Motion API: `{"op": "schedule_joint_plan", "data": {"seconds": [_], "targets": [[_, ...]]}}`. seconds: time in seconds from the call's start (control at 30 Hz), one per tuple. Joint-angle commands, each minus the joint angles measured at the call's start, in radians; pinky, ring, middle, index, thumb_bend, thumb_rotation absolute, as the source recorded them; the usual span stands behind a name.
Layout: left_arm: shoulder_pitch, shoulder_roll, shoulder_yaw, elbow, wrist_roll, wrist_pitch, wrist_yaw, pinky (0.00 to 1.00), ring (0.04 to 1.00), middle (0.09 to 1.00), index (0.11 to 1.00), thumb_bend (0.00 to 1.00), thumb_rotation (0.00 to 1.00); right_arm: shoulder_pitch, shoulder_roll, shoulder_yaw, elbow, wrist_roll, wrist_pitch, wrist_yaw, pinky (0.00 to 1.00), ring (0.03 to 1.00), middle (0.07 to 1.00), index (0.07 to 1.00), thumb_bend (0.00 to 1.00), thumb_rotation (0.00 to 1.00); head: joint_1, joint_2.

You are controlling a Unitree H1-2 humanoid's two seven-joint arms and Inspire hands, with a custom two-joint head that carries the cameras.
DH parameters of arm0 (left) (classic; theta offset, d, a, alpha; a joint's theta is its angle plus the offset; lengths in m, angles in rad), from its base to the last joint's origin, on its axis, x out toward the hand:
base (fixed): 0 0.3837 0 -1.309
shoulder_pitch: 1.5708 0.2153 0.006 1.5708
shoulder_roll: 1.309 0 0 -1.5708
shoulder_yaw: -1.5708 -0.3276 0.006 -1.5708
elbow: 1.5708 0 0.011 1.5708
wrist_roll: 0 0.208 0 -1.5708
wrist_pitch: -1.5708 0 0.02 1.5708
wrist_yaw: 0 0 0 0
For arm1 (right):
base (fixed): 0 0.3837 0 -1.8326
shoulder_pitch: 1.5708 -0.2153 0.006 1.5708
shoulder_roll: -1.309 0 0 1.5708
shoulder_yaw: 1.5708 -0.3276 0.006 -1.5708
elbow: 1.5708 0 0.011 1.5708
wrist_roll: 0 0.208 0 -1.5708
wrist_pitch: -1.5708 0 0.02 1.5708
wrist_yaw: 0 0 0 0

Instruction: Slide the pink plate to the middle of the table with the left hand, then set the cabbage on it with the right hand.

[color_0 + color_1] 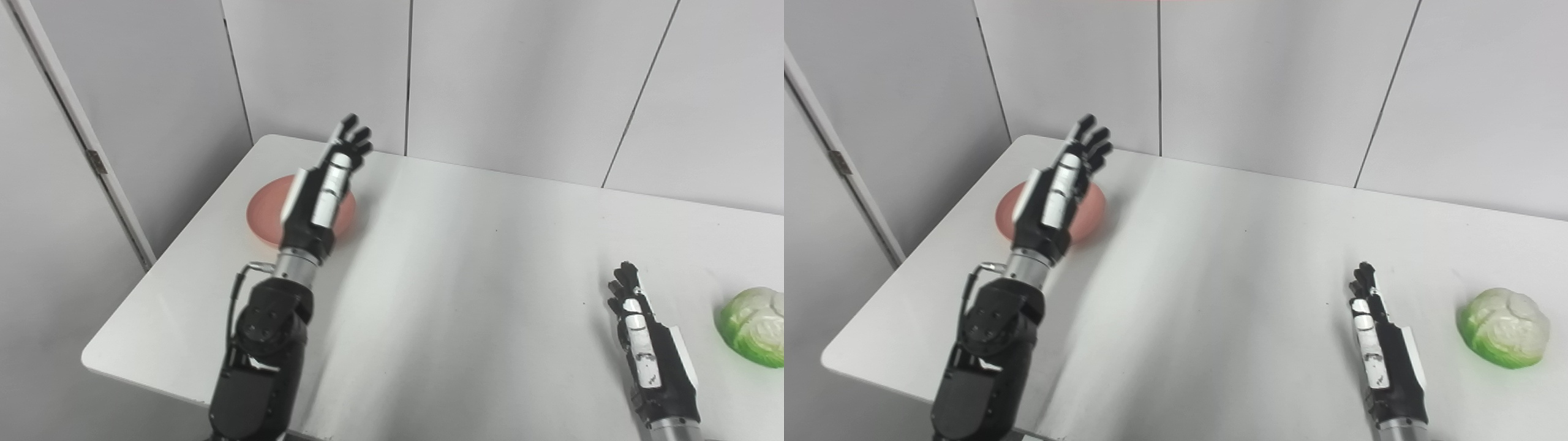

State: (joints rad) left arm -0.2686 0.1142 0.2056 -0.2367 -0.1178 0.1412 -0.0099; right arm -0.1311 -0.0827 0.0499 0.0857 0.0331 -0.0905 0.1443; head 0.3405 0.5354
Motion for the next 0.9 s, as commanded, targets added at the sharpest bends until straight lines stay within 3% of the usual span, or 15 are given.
{"op": "schedule_joint_plan", "data": {"seconds": [0.0, 0.53, 0.87], "targets": [[-0.061, 0.030, 0.020, -0.005, -0.021, -0.032, 0.010, 0.94, 0.920, 0.931, 0.941, 0.48, 1.00, 0.042, 0.004, -0.003, 0.058, 0.008, -0.026, -0.001, 1.00, 0.993, 1.000, 1.000, 0.24, 1.00, 0.002, 0.001], [-0.237, 0.201, 0.186, 0.319, -0.115, -0.057, 0.032, 0.93, 0.915, 0.914, 0.909, 0.46, 1.00, 0.055, -0.001, 0.000, 0.023, 0.009, 0.003, 0.004, 1.00, 0.994, 1.000, 1.000, 0.24, 1.00, 0.005, 0.011], [-0.274, 0.272, 0.222, 0.485, -0.165, -0.077, 0.018, 0.91, 0.900, 0.899, 0.887, 0.46, 1.00, 0.054, -0.006, 0.001, 0.023, 0.010, -0.002, 0.008, 1.00, 0.998, 1.000, 1.000, 0.24, 1.00, 0.014, 0.014]]}}
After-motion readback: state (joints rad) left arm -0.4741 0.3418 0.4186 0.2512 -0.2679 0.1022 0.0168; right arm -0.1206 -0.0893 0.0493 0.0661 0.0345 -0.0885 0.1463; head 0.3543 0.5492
